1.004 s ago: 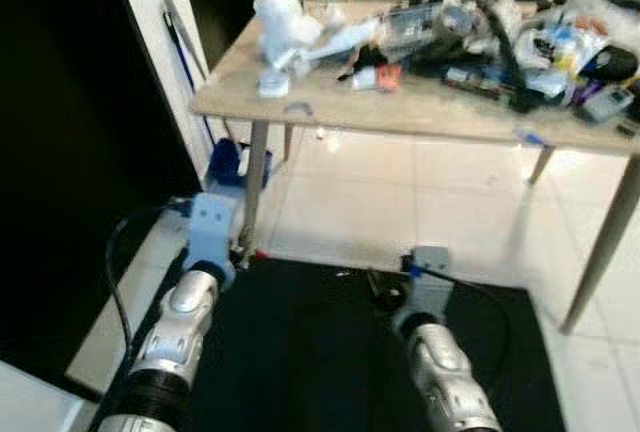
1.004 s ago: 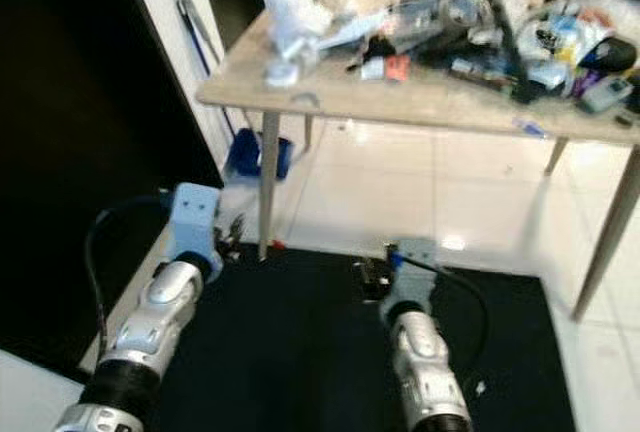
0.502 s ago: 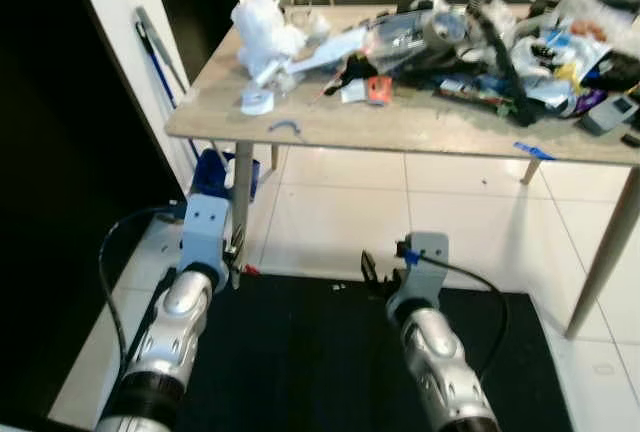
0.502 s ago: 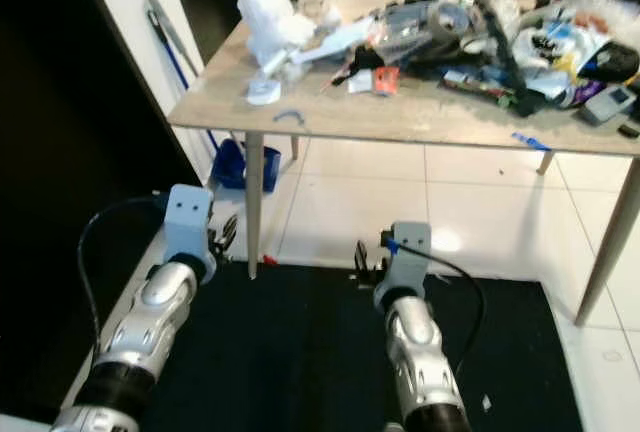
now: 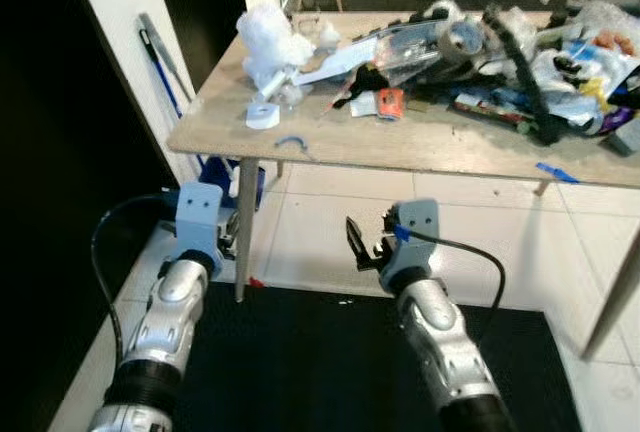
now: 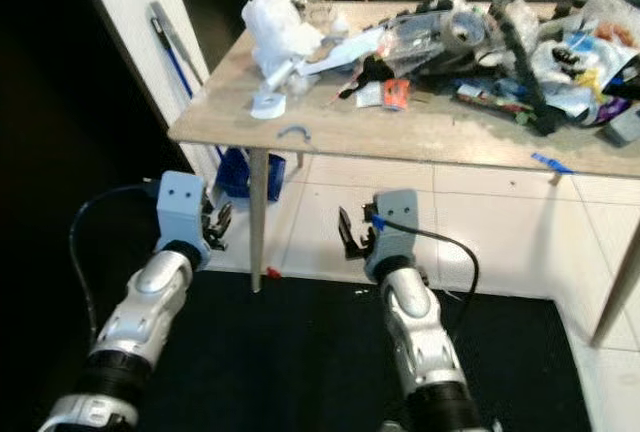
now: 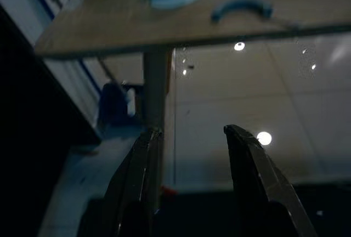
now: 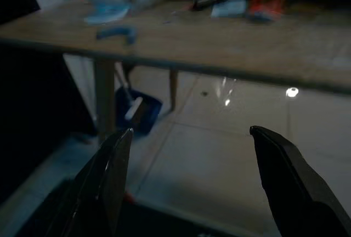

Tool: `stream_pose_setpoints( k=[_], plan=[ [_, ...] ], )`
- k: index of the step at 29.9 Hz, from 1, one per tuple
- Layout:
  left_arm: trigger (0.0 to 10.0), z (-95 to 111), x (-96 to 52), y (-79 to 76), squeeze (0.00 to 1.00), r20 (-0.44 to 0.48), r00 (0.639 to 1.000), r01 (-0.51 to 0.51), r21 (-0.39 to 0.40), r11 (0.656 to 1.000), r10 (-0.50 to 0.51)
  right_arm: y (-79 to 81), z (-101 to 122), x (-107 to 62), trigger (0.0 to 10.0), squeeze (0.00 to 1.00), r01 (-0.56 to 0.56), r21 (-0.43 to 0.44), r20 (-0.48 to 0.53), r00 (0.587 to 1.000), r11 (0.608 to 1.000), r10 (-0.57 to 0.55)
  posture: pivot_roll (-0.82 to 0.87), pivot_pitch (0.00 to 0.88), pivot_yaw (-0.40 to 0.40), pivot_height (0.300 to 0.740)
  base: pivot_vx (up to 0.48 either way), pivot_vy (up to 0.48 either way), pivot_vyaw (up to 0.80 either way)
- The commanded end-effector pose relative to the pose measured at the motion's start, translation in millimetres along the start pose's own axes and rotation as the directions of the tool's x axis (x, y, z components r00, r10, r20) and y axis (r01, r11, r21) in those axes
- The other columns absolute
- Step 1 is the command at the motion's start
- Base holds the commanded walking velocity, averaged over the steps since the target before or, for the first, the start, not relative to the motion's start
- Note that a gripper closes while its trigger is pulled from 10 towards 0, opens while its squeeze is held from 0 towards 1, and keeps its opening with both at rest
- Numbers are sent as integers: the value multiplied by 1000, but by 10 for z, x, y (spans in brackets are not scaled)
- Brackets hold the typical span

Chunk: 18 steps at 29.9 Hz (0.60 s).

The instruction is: Picking trash to rubbish bin

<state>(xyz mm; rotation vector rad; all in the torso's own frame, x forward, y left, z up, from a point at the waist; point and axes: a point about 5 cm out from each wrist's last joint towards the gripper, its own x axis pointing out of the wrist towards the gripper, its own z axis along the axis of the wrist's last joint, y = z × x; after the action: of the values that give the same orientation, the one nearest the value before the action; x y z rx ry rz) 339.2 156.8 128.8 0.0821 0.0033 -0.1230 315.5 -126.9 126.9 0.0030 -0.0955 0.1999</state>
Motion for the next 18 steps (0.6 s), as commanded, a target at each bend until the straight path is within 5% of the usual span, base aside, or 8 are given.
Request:
stream_pose_setpoints(
  k=[1,6,18],
  plan=[
    [10000,-4,-21,69,0,-10,1000,-18,-7,1000,18,92,1,-1,10000,0,-14,2,-8,1000,1000,14,-27,130,92,740,322,0,800],
    [10000,1,-13,68,0,-9,1000,-19,-9,1000,18,48,18,8,10000,0,9,-17,-3,1000,1000,-9,-31,134,93,740,320,0,723],
    [10000,8,-9,50,0,-4,1000,-29,-14,999,28,3,78,22,10000,0,20,-47,22,1000,999,-19,-34,134,85,740,322,0,0]
  ],
)
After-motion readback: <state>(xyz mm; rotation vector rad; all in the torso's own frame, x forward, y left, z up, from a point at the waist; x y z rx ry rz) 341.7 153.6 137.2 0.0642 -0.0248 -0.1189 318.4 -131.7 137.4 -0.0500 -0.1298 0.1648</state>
